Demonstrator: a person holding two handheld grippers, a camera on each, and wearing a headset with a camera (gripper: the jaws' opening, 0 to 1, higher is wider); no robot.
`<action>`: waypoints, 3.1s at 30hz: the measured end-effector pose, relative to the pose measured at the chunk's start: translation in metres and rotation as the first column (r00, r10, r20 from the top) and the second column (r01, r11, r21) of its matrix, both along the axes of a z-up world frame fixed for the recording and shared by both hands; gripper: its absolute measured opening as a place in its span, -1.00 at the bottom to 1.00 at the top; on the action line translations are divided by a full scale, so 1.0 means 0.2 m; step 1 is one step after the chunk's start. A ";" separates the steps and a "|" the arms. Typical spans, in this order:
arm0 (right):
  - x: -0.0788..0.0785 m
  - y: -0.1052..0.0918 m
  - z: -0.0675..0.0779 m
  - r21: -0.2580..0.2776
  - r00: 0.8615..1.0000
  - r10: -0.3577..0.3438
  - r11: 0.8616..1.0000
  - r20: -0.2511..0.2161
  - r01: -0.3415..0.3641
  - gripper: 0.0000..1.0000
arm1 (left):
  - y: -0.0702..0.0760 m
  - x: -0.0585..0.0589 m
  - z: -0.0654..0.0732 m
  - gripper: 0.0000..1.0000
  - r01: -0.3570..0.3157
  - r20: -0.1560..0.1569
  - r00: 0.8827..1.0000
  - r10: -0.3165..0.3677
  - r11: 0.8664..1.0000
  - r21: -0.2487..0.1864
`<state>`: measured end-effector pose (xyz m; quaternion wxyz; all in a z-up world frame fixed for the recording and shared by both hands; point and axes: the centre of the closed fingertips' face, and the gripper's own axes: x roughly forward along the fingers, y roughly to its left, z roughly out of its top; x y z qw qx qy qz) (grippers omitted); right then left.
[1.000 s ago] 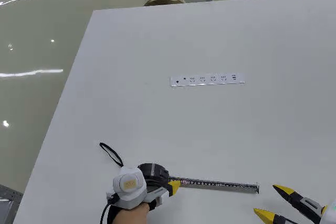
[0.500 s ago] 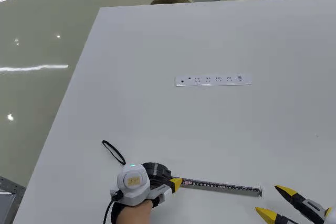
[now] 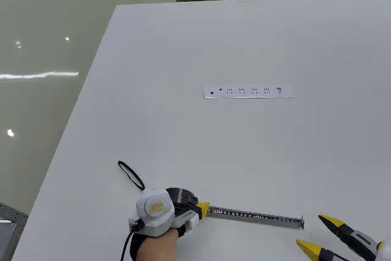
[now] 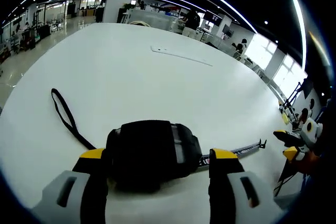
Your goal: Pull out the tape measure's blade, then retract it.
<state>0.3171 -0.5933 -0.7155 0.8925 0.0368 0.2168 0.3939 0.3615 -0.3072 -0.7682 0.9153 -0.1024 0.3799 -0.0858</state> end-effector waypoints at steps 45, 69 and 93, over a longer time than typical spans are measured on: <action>0.01 -0.01 -0.03 -0.006 1.000 0.008 1.000 -0.015 -0.008 0.00 | 0.03 0.03 -0.03 0.46 -0.085 -0.005 0.996 0.086 0.995 0.045; 0.03 0.02 -0.10 -0.011 0.994 0.090 0.996 -0.069 -0.091 -0.08 | 0.03 0.02 -0.03 0.45 -0.078 -0.003 0.997 0.078 0.996 0.053; 0.09 0.02 -0.20 -0.006 0.980 0.157 0.987 -0.122 -0.159 -0.21 | 0.03 0.02 -0.03 0.45 -0.072 -0.005 0.997 0.073 0.996 0.054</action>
